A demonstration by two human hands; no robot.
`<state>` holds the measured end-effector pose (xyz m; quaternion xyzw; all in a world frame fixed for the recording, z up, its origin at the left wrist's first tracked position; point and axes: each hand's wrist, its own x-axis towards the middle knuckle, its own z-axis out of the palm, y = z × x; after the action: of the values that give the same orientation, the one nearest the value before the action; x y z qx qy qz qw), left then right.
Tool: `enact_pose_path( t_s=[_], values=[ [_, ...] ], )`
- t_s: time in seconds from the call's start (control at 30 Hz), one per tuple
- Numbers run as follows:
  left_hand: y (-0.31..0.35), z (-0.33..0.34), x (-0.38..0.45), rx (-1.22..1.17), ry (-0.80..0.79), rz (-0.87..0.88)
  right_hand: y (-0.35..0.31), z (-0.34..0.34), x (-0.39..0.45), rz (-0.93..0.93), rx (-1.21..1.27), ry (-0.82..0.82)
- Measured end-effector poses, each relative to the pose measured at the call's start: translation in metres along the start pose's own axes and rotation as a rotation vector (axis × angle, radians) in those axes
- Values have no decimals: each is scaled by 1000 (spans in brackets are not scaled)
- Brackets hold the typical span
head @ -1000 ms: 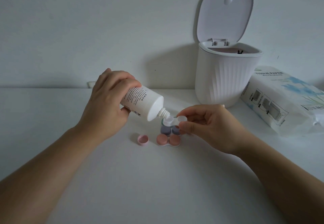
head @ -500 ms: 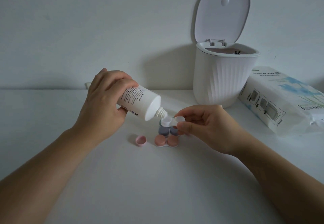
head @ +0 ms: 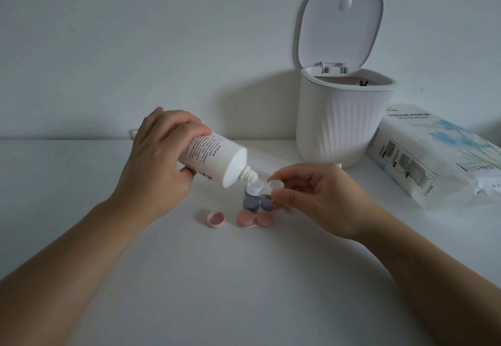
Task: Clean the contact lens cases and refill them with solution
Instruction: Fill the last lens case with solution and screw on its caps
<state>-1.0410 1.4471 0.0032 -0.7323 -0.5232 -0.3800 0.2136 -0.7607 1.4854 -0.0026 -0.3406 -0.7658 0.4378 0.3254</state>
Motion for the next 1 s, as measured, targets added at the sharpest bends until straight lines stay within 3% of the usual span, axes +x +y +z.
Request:
enact_pose_path(
  t_s=[1.0],
  values=[
    [-4,4,-1,-7,12,-52,-1,0,0,-3,55,19]
  ],
)
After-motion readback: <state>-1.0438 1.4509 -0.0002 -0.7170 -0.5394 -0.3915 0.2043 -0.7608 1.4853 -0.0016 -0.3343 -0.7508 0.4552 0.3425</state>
